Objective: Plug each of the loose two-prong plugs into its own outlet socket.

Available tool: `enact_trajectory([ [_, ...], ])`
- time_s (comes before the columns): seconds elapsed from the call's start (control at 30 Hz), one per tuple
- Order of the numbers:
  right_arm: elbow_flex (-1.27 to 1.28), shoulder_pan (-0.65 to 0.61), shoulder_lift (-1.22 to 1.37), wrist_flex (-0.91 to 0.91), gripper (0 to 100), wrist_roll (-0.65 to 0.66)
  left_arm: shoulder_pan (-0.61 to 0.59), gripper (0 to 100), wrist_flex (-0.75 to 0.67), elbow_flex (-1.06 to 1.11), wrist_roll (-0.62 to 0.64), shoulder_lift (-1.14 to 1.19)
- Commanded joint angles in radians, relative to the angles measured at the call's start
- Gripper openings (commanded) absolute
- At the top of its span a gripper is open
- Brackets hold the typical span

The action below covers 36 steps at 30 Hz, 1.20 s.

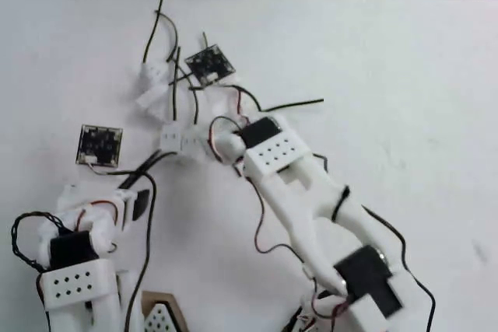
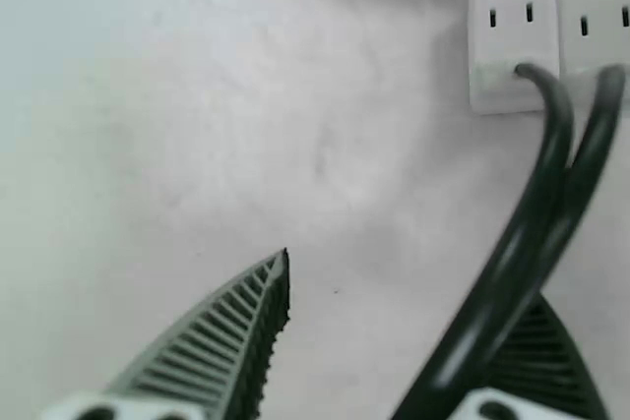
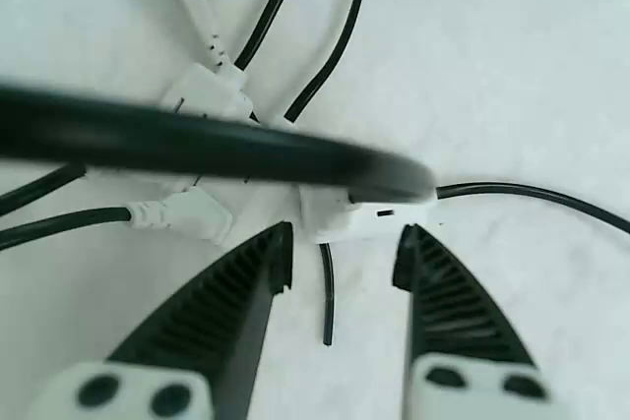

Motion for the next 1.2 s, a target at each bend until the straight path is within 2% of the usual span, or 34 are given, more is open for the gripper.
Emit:
enact_trajectory([
  [0.0, -0.044, -0.002, -0.180, 0.094, 8.4, -0.009, -0.007, 31, -0.018, -0.006, -0.008, -0.012],
  [0.13, -0.044, -0.001, -0.351, 0.259, 1.8, -0.009, -0.007, 31, -0.018, -0.006, -0.008, -0.012],
  [0.3, 0.038, 0.001, -0.549, 0.417, 1.7, -0.009, 0.005, 31, -0.054, 0.023, -0.008, -0.013],
  [0.4, 0.155, 0.036, -0.670, 0.417, 1.7, -0.009, 0.010, 31, -0.114, 0.049, -0.008, -0.013],
  [0.6, 0.417, 0.156, -0.914, 0.371, 1.7, -0.009, 0.013, 31, -0.123, 0.051, -0.006, -0.013],
  [0.77, 0.686, 0.283, -1.082, 0.246, 1.7, -0.015, 0.122, 30, -0.126, 0.051, 0.005, -0.013],
  [0.9, 0.873, 0.320, -1.218, 0.182, 1.7, -0.015, 0.166, 21, -0.126, 0.051, 0.032, -0.013],
  [1.17, 1.152, 0.320, -1.531, 0.186, 1.7, -0.015, 0.199, 2, -0.137, 0.075, 0.032, -0.013],
])
